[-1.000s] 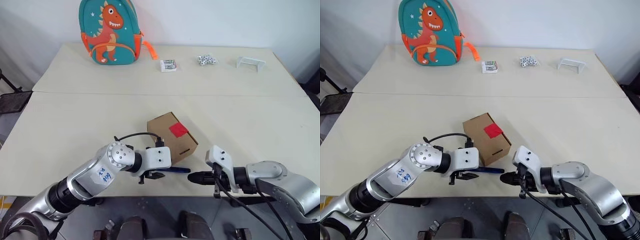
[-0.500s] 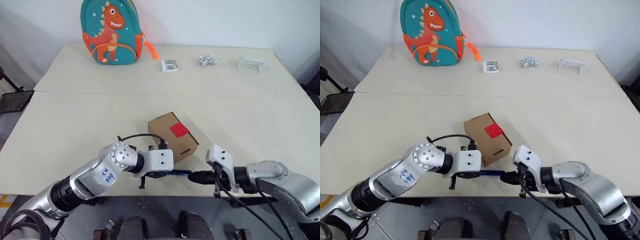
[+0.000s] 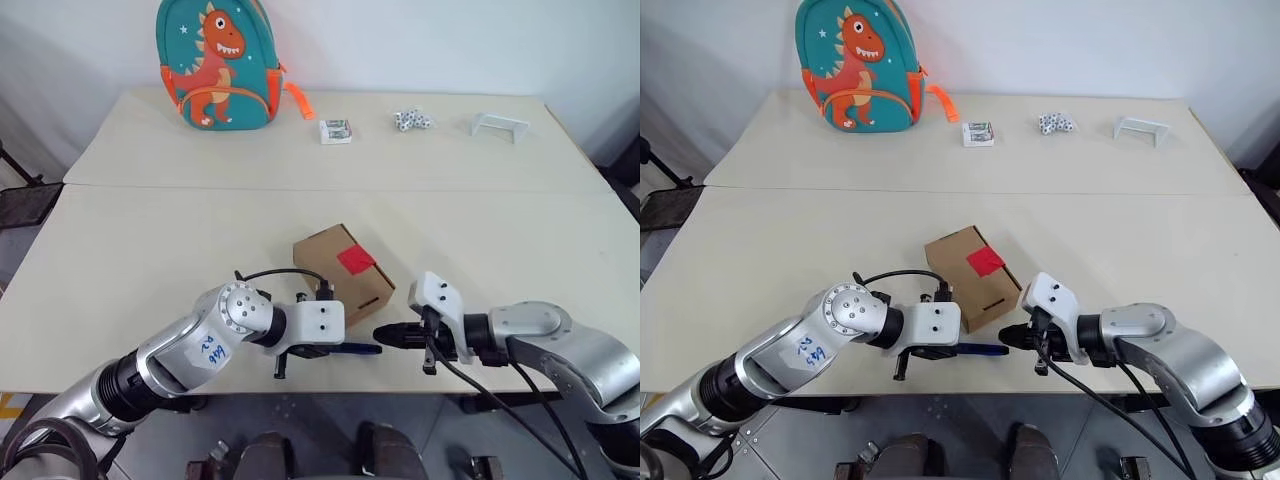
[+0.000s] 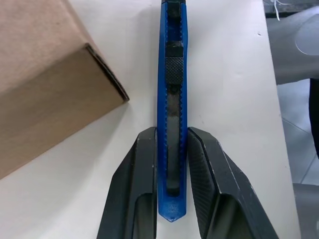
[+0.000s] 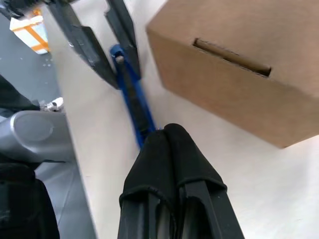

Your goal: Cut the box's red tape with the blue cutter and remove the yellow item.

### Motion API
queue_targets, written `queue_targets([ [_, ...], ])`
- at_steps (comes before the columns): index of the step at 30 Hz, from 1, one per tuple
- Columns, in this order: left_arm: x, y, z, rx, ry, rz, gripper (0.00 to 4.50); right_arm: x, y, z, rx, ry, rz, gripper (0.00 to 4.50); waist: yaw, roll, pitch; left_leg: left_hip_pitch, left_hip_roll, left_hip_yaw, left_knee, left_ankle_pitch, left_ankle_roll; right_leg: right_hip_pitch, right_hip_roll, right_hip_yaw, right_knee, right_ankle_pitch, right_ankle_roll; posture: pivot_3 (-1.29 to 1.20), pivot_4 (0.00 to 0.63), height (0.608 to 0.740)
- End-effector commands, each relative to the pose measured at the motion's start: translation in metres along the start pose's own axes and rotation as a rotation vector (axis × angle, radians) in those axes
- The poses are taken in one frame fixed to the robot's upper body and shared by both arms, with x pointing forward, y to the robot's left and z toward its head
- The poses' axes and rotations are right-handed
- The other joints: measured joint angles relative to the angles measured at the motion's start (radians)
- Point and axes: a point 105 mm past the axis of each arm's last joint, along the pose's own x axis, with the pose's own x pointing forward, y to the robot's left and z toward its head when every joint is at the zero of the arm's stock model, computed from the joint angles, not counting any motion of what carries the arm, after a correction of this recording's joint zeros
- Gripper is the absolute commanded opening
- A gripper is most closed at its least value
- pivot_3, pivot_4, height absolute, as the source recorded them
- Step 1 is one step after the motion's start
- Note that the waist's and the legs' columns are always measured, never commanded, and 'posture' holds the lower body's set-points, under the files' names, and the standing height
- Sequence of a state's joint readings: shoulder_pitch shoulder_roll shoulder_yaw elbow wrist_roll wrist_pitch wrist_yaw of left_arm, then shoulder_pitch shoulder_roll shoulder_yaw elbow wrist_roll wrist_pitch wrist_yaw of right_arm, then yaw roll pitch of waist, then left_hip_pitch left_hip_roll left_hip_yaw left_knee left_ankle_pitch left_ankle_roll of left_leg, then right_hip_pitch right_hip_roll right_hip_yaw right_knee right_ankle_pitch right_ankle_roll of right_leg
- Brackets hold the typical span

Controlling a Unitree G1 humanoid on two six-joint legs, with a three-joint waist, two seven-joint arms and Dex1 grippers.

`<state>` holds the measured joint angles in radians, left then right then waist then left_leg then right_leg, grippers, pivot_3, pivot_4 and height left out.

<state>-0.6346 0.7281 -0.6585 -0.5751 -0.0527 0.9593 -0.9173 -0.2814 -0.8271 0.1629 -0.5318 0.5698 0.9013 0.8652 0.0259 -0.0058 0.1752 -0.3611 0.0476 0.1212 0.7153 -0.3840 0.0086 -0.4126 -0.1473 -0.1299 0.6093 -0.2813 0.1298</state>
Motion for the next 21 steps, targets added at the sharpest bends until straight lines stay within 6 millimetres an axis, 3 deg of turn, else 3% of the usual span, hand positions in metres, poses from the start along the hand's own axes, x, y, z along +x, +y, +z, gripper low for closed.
queue_targets([
  [1,0.004,-0.008,-0.006,-0.019,0.03,-0.05,0.86,0.006,0.001,0.001,-0.036,0.014,0.024,0.0,0.0,0.0,0.0,0.0,0.0,0.0,0.0,0.0,0.0,0.0,0.0,0.0,0.0,0.0,0.0,0.0,0.15,0.74],
  [21,0.003,-0.007,-0.007,-0.071,0.058,-0.048,0.86,0.027,0.012,-0.01,-0.066,0.057,0.09,0.0,-0.002,0.0,0.0,0.0,0.0,0.0,0.0,0.0,0.0,0.0,0.0,0.0,0.001,0.0,0.0,0.0,0.15,0.74],
])
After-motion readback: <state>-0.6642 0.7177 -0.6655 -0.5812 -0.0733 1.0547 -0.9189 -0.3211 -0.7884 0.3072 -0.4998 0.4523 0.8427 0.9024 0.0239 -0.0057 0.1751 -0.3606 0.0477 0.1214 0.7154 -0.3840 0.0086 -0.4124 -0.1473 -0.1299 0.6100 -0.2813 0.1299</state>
